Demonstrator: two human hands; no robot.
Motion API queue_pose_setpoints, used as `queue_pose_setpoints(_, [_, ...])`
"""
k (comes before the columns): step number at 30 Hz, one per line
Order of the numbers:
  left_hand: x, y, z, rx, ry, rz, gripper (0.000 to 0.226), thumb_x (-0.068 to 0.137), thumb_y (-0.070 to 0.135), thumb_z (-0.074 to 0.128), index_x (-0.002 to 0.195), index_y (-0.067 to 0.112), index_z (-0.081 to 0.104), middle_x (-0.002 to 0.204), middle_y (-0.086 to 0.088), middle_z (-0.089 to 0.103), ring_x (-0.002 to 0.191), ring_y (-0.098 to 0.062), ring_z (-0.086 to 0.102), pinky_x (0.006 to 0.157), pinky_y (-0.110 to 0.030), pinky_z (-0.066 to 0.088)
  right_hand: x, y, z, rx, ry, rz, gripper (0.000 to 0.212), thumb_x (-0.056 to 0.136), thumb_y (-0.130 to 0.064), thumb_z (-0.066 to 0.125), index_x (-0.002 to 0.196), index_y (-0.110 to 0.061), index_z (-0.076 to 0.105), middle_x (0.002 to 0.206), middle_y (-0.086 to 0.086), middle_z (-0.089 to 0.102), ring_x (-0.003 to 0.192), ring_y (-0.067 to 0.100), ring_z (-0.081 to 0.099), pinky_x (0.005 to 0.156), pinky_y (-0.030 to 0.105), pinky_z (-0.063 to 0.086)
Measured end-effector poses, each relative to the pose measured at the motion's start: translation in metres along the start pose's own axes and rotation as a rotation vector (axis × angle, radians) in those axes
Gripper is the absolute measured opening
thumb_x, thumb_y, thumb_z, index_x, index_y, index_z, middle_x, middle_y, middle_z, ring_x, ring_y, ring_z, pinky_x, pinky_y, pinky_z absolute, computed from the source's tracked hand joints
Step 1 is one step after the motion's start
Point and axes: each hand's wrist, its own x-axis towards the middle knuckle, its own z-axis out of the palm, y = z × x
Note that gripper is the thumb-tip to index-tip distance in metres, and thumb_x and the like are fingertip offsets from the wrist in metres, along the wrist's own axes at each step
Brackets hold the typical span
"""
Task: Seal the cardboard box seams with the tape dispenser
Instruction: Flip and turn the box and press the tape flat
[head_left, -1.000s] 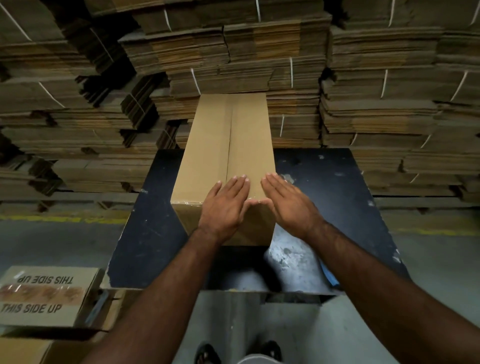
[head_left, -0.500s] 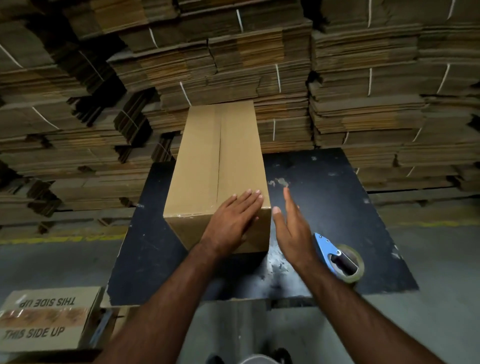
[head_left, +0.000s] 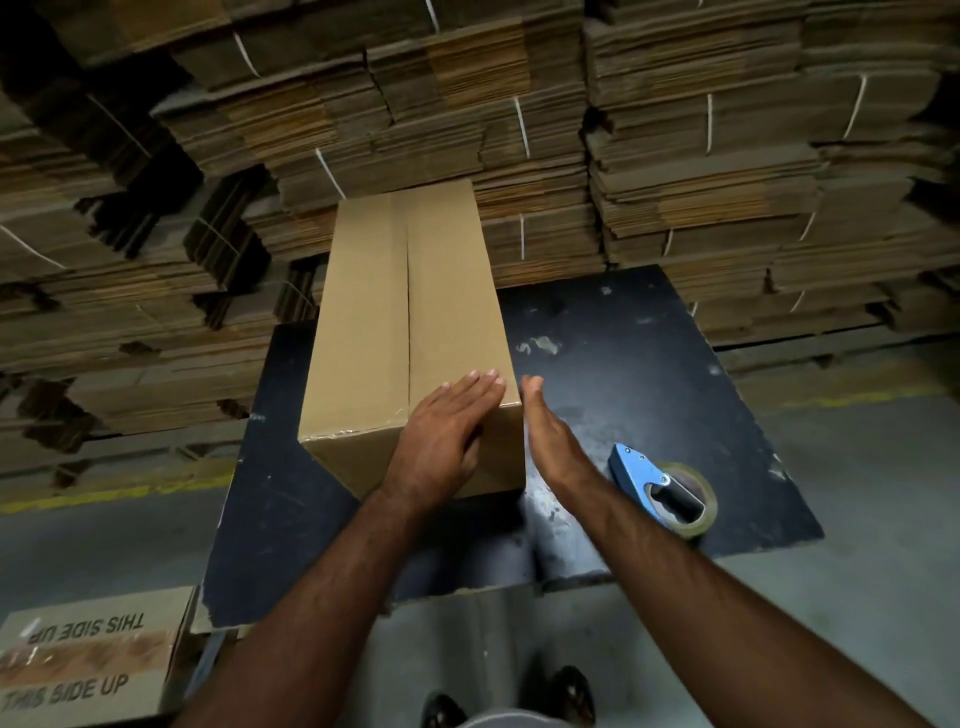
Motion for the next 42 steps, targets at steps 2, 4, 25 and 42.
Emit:
queue_pose_setpoints(2, [0.002,0.002,-0.003,-0.022,0.005,-0.017,0.074,0.079,0.000,0.054,0.150,0.020,0.043,0.156,0.004,0.039,0.146,-0.016,0.034,0.119,-0.042,0.028,-0.007,0.005,-0.002,0.107,0.117,-0.065,0.105,0.071,-0.091,0.016,0.151,-0.025,0.035,0.157,-0.007,0.033,0.142,0.004,0.029,0.121,0.033,0.020])
queue_pose_setpoints(4, [0.003,0.004,-0.005,-0.038,0.010,-0.026,0.075,0.078,-0.003,0.056,0.148,0.019,0.046,0.155,0.003,0.041,0.145,-0.016,0.035,0.119,-0.042,0.028,-0.024,0.009,0.005,0.134,0.176,-0.162,0.081,0.089,-0.071,0.021,0.151,-0.021,0.034,0.156,-0.010,0.032,0.140,-0.002,0.029,0.119,0.023,0.019])
queue_pose_setpoints(25, [0.006,0.010,-0.014,-0.170,0.024,-0.282,0.055,0.087,0.005,0.060,0.140,0.009,0.045,0.136,-0.009,0.060,0.119,-0.032,0.059,0.098,-0.038,0.048,0.026,-0.023,0.023,-0.237,0.210,-0.160,0.041,0.103,-0.026,0.033,0.131,-0.011,0.058,0.132,0.012,0.061,0.123,0.030,0.054,0.102,0.035,0.043])
queue_pose_setpoints(42, [0.008,0.011,-0.019,-0.152,-0.022,-0.285,0.056,0.090,0.009,0.061,0.144,0.011,0.044,0.141,-0.008,0.058,0.124,-0.029,0.056,0.103,-0.035,0.046,0.033,-0.004,-0.055,-0.891,-0.208,-0.637,0.085,0.088,-0.063,0.048,0.155,-0.018,0.021,0.141,0.009,0.055,0.118,0.027,0.059,0.096,0.033,0.046])
